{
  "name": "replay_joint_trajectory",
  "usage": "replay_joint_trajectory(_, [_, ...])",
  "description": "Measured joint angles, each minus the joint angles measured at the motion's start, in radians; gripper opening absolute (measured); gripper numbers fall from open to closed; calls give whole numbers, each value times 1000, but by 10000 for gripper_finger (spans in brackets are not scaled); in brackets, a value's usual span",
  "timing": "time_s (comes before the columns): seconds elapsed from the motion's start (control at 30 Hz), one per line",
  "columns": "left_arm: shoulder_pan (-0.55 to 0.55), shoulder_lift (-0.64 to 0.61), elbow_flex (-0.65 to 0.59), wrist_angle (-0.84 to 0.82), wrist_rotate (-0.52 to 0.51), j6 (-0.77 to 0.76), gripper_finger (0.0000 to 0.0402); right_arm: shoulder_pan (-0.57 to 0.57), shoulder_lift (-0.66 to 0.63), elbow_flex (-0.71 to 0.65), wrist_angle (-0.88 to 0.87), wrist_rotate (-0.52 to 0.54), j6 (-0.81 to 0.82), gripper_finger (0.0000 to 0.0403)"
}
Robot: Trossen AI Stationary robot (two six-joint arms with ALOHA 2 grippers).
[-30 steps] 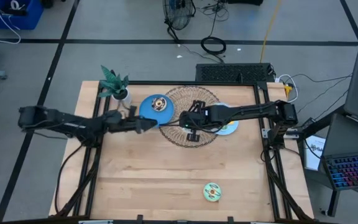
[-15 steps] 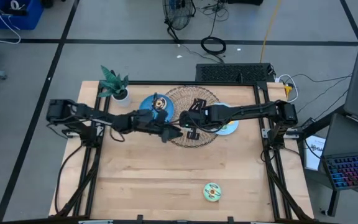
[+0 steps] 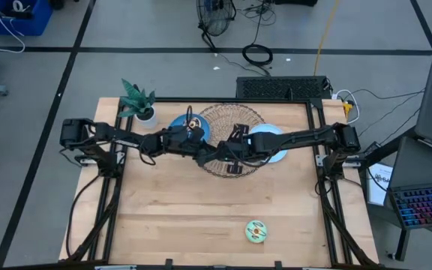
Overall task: Pick & Place donuts
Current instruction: Put the large white donut on the dark blue plate
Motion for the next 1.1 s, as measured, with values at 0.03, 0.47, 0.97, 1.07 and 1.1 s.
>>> replay_joint_trajectory(0.03, [1,0,0,-1,-1,0,247,1,0,0,0,0,5,34])
replay_joint_trajectory(0.47, [31,-1,0,-14,81,51,245,5,0,0,-23,-9,64,34])
replay_joint_trajectory(0.97, [20,-11,-1,-35,37,35,245,5,0,0,22,-7,39,34])
replay_joint_trajectory(1.07, [13,-11,-1,-47,6,55,248,5,0,0,39,-7,37,34])
replay_joint_trajectory(1.1, [12,-11,-1,-52,-2,59,248,5,0,0,41,-7,36,34])
